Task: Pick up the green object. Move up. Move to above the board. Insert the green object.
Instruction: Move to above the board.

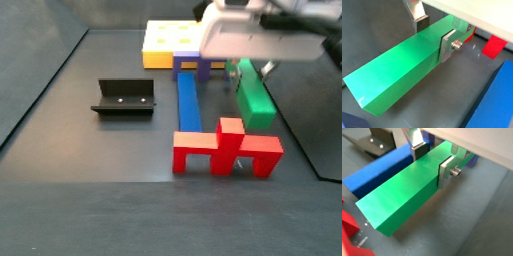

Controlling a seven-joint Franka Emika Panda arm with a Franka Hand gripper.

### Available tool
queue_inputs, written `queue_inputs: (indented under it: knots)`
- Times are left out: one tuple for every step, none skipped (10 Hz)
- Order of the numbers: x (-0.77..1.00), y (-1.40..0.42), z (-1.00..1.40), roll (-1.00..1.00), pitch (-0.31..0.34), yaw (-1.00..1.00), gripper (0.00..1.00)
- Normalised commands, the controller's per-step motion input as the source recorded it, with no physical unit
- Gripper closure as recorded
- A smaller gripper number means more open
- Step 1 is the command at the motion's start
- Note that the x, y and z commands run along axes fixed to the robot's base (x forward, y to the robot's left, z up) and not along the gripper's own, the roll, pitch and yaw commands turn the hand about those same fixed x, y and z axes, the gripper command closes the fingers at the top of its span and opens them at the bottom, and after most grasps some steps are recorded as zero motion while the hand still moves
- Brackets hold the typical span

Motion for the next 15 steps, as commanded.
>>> queue_inputs:
  knots:
    - [0.00,0.00,1.40,0.00,0.000,0.00,1.00]
    - [0.00,0.00,1.40,0.00,-0.007,0.01,1.00]
    - [-0.05,0.00,1.40,0.02,0.034,0.00,1.00]
    - [-0.03,0.00,1.40,0.05,0.019,0.00,1.00]
    - [0.01,0.00,1.40,0.03,0.042,0.00,1.00]
    - [0.02,0.00,1.40,0.01,0.075,0.00,1.00]
    - [0.01,0.00,1.40,0.01,0.084,0.00,1.00]
    - [0.00,-0.01,0.56,0.01,0.073,0.00,1.00]
    - [0.02,0.00,0.17,0.01,0.059,0.00,1.00]
    - [0.57,-1.40,0.17,0.05,0.301,0.01,1.00]
    - [0.57,-1.40,0.18,0.06,0.290,0.02,1.00]
    - [0.60,-1.40,0.18,0.05,0.307,0.03,1.00]
    - [0.62,-1.40,0.19,-0.02,0.256,0.01,1.00]
    - [0.62,-1.40,0.19,0.03,0.214,0.01,1.00]
    - [0.62,-1.40,0.19,0.03,0.182,0.02,1.00]
